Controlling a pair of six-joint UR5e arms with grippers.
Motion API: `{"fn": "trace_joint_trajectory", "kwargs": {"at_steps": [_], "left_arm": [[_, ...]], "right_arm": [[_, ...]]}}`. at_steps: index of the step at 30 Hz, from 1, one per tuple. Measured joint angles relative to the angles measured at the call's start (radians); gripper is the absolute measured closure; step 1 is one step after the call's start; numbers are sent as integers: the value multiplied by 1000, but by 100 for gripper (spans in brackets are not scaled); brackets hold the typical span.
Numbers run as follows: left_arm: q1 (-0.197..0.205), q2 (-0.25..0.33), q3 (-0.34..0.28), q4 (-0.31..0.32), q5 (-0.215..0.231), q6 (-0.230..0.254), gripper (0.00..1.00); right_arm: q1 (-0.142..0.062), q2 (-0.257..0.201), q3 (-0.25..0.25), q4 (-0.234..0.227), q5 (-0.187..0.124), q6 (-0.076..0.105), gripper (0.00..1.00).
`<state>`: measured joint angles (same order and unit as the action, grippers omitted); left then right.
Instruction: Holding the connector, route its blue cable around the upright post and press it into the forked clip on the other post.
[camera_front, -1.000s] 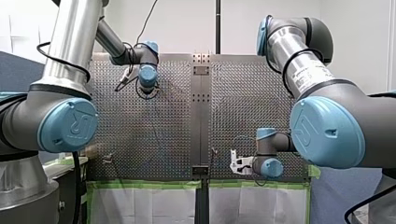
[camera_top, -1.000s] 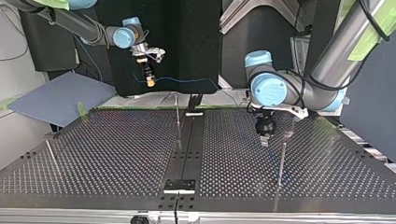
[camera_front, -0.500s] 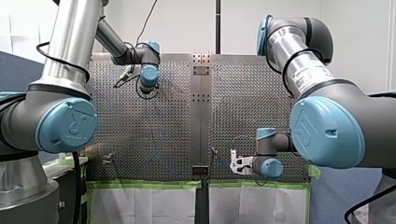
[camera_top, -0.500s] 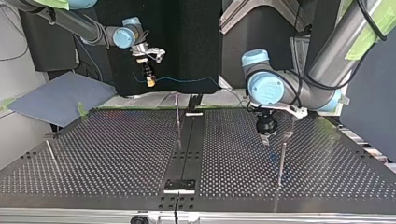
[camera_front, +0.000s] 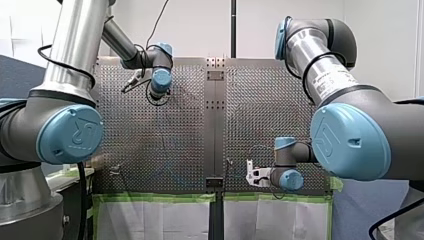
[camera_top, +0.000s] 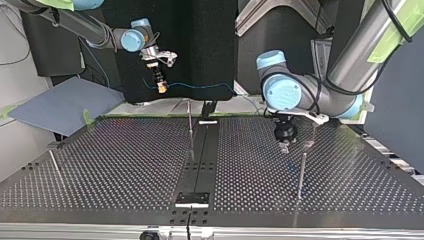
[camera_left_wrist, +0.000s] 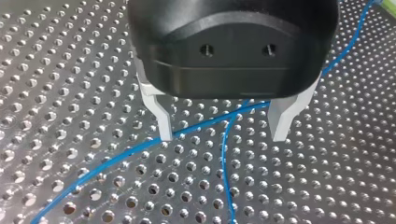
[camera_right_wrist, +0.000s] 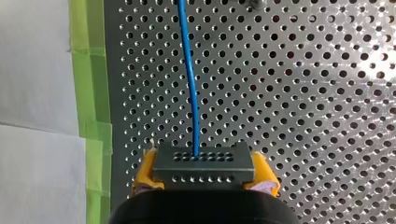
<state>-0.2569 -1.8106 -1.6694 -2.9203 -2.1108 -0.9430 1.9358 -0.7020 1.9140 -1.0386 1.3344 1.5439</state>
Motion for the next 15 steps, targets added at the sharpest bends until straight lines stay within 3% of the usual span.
{"fn": "trace_joint_trajectory", "kwargs": {"at_steps": [5, 15], "left_arm": [[3, -8, 0, 21, 29, -5, 0], [21, -18, 6, 88, -13, 7, 0]], "right_arm": [[0, 0, 0, -4, -1, 2, 100], [0, 0, 0, -7, -1, 4, 100]]}}
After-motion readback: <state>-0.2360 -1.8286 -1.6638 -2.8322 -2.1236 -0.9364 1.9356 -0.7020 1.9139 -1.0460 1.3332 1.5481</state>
